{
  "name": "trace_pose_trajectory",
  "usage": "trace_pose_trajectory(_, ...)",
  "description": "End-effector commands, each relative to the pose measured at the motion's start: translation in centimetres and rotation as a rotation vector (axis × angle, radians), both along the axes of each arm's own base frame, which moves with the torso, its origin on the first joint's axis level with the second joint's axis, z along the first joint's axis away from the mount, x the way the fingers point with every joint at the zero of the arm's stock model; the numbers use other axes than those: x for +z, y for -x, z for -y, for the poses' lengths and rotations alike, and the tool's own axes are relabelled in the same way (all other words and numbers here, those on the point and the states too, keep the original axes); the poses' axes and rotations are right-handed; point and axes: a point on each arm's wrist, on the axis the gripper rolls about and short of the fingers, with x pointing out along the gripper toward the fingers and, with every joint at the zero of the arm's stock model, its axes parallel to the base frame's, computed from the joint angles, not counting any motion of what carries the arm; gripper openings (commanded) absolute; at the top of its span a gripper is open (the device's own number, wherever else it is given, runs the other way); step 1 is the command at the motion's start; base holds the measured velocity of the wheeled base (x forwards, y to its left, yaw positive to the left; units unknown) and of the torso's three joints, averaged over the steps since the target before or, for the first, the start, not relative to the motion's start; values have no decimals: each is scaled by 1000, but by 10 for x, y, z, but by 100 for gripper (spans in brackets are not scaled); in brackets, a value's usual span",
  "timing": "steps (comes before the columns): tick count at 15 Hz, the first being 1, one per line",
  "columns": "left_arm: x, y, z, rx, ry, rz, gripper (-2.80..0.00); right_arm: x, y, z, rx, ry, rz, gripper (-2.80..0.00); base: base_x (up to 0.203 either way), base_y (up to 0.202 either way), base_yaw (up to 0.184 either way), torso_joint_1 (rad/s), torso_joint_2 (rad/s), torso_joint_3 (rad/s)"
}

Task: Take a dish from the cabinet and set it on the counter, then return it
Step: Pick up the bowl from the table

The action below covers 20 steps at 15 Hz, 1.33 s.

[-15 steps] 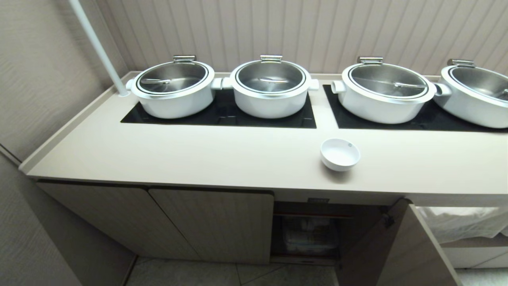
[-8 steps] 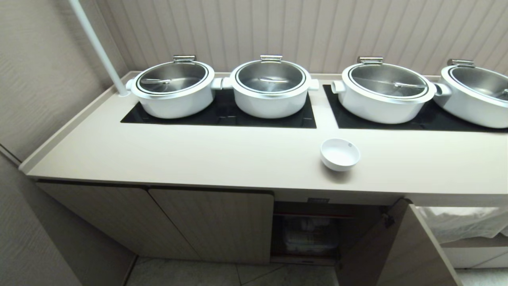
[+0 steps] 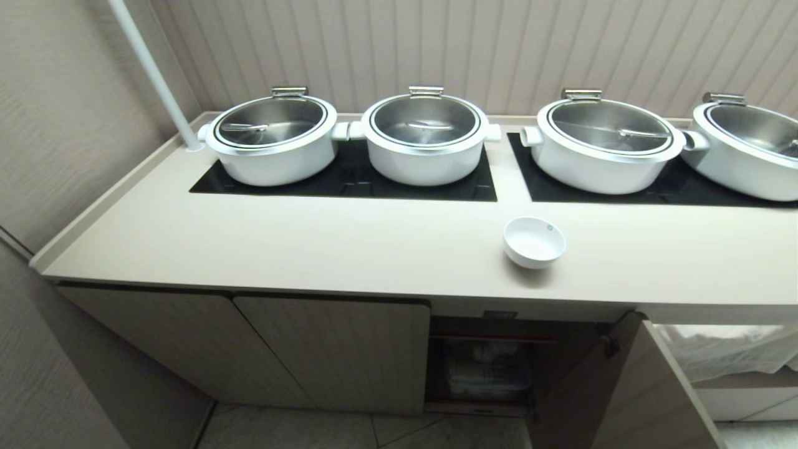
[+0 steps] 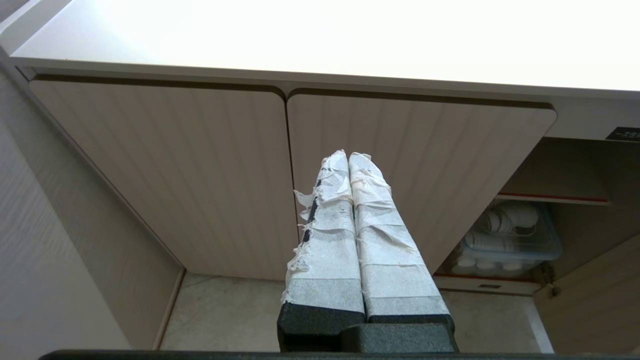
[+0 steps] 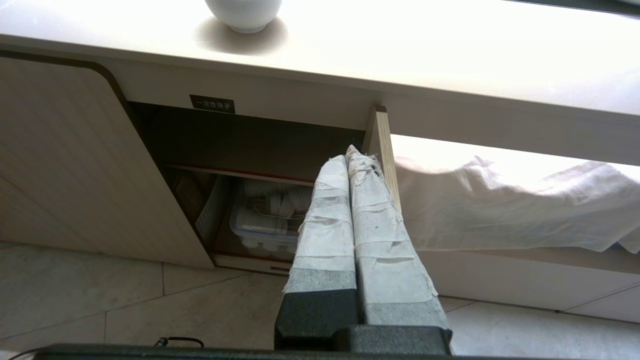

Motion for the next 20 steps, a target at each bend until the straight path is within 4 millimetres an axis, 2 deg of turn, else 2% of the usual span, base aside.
trace_pose_trajectory(1, 0, 0, 0, 0, 1, 2, -280, 0, 0, 0, 2, 1, -1, -280, 0, 0, 0, 0, 0, 0)
trace_pose_trajectory(17, 0, 0, 0, 0, 1, 2, -280, 0, 0, 0, 1, 5, -5, -280, 0, 0, 0, 0, 0, 0)
trace_pose_trajectory(20, 0, 0, 0, 0, 1, 1, -280, 1, -5, 0, -1, 6, -64, -280, 0, 0, 0, 0, 0, 0)
